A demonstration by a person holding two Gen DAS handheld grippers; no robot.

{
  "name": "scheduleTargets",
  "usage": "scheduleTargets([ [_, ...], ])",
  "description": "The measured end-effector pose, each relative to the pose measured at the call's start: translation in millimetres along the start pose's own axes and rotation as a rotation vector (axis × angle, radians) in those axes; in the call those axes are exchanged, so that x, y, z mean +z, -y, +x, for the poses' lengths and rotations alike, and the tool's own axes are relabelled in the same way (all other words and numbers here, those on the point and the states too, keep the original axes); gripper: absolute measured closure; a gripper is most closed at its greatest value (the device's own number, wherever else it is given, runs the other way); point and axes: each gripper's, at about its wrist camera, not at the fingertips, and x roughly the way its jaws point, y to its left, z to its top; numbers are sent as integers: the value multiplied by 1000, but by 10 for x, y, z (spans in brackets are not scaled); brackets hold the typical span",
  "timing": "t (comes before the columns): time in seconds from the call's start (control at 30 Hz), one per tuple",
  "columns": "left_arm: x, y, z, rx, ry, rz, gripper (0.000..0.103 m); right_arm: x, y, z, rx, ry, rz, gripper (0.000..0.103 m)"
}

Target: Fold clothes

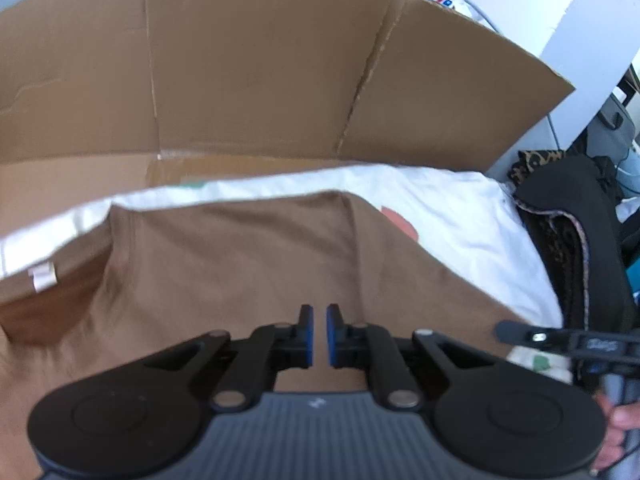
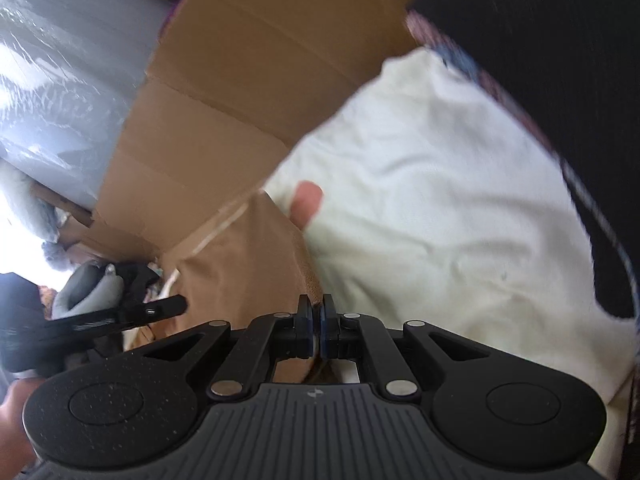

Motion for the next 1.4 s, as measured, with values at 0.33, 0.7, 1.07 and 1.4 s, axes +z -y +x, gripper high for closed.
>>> scheduleTargets([
  [0.33, 312, 11, 263, 17, 58, 24, 100, 256, -470, -258, 99, 54, -43, 103],
  [0.7, 573, 174, 569, -2, 88, 95, 102, 426, -752, -242, 149, 75, -53, 103],
  [1.07, 553, 327, 848, -16, 98, 199, 102, 518, -761, -236, 197, 89, -18, 103],
  [1.4, 502, 319, 1067, -22, 83, 198, 102, 506, -871, -107, 237, 51, -38, 103],
])
